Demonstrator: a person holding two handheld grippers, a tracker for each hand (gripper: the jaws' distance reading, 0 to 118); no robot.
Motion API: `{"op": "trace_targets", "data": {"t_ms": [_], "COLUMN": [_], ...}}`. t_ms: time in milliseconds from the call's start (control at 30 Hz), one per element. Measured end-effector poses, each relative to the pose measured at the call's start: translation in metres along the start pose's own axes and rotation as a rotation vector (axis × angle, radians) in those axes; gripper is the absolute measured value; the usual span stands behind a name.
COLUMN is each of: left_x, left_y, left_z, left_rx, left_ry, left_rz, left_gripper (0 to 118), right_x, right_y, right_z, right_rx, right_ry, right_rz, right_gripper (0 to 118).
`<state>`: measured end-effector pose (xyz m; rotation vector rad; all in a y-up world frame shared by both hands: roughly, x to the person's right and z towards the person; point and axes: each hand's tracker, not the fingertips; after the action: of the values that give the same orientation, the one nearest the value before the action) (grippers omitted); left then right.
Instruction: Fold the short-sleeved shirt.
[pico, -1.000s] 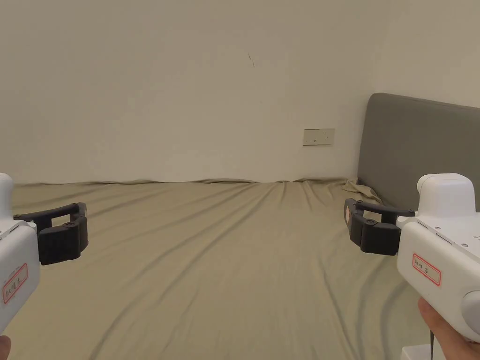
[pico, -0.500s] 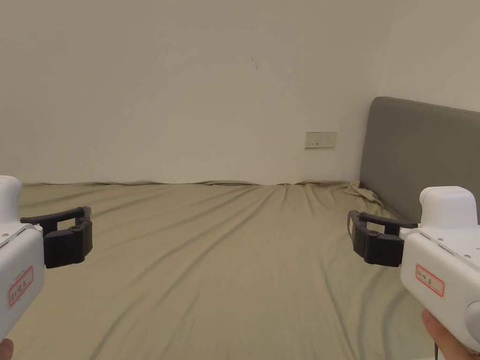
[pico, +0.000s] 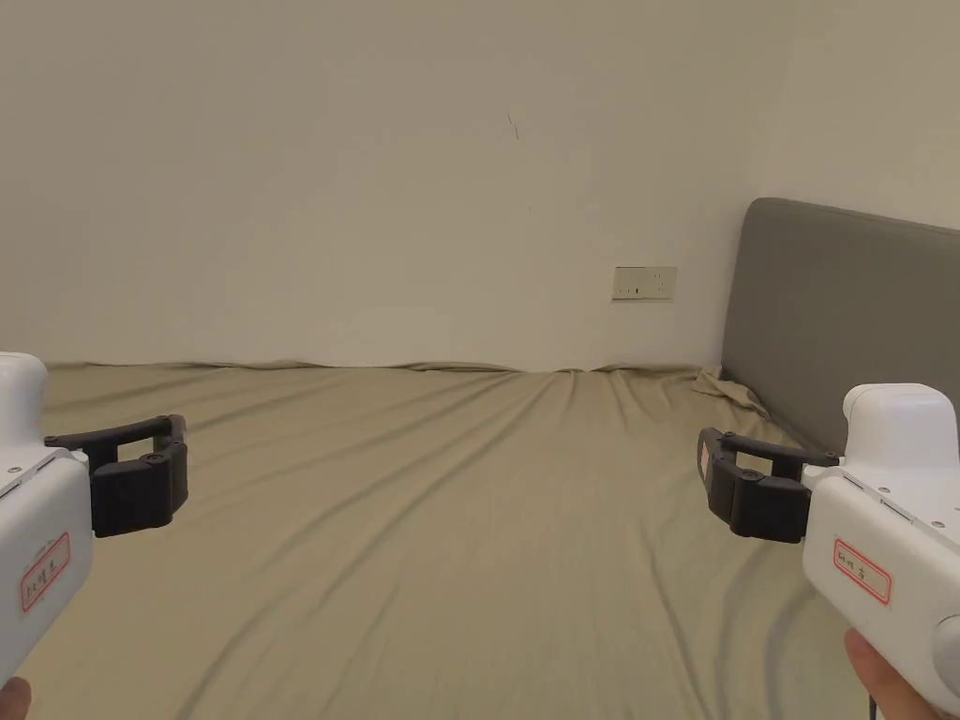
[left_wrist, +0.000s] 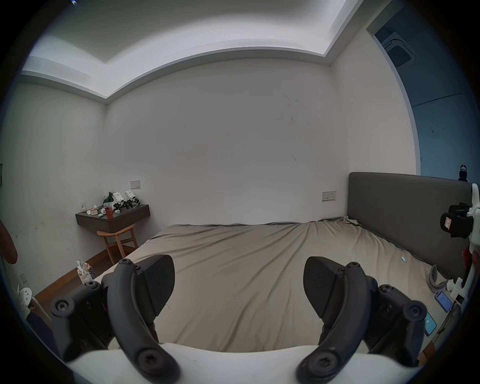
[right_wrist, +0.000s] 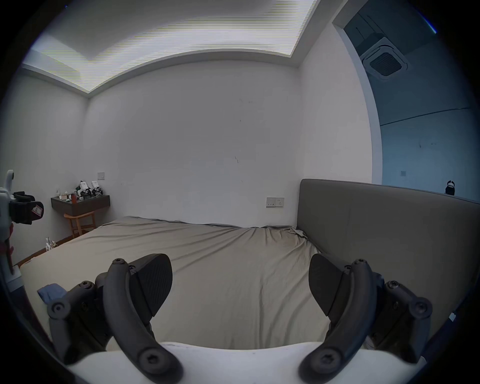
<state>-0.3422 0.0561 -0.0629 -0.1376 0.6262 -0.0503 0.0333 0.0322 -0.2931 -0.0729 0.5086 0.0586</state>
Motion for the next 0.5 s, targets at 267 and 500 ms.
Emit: {"op": "trace_targets", "data": {"t_ms": [267, 500], "left_x": [-0.0005, -0.0015], "left_y": [-0.0004, -0.0007], "left_z": [-0.0005, -0.0017], "left_rx": [0.000, -0.001], "left_ry": [0.005, 0.005], "left_rz": [-0.002, 0.007], "left_gripper": [109, 109], "right_x": [-0.0018, -0.0055], "right_y": [0.0004, 0.0008], "right_z": [0.0001, -0.0008], "right_rx": [0.001, 0.002], "right_ry": [0.000, 0.004], "right_rz": [0.003, 0.022], "right_gripper": [112, 112]}}
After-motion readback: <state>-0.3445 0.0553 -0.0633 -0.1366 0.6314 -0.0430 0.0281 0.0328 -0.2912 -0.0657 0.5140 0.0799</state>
